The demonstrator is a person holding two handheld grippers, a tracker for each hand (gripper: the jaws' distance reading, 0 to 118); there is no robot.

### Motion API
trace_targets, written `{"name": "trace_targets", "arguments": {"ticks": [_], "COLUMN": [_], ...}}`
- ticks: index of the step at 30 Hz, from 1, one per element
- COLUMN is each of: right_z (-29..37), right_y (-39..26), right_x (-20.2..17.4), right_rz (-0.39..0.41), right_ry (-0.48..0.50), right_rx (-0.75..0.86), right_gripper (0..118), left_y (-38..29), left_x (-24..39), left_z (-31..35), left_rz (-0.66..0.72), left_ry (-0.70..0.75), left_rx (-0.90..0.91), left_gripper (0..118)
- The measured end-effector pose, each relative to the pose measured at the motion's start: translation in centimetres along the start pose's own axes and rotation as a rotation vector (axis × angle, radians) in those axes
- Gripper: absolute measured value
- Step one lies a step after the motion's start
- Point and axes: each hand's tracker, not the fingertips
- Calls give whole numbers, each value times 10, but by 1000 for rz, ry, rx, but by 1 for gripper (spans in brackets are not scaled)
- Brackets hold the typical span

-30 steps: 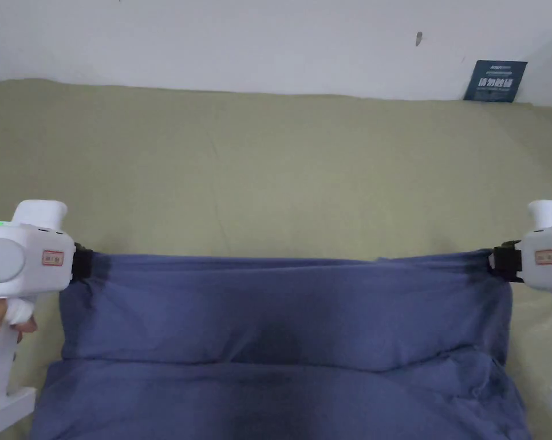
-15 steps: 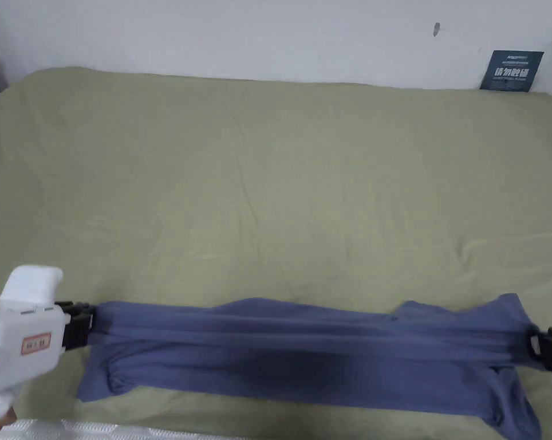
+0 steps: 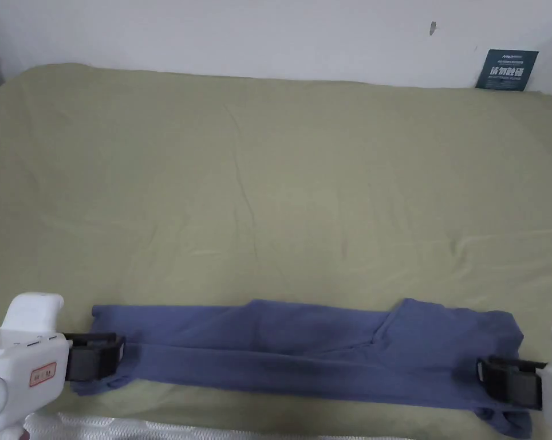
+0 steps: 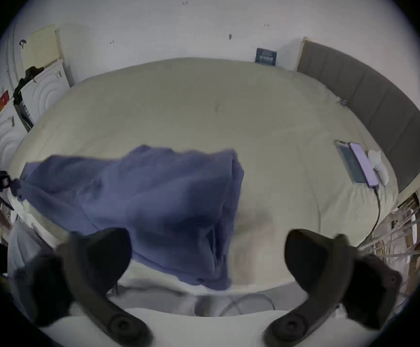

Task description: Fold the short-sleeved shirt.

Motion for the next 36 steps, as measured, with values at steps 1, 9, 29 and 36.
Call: {"name": "trace_targets", "arguments": {"ticks": [1,9,29,36], "right_z": [8,17,50,44], "right_y": [9,31,-13,-15], "right_x": [-9,-97,-194,-197], "right_rz": [16,53,153,171], "right_ry": [16,-130,-14,-10], "right_rx": [64,197,300,264], "right_gripper": [108,0,0,0], "left_y": [6,21,36,37], "left_x": [4,32,-136,-140], "left_z": [6,16,-62,-80], "left_rz": [15,7,464,425], "left_ry": [8,94,-551,-665], "left_rx": [32,124,-277,-318], "left_gripper": [118,0,0,71]}}
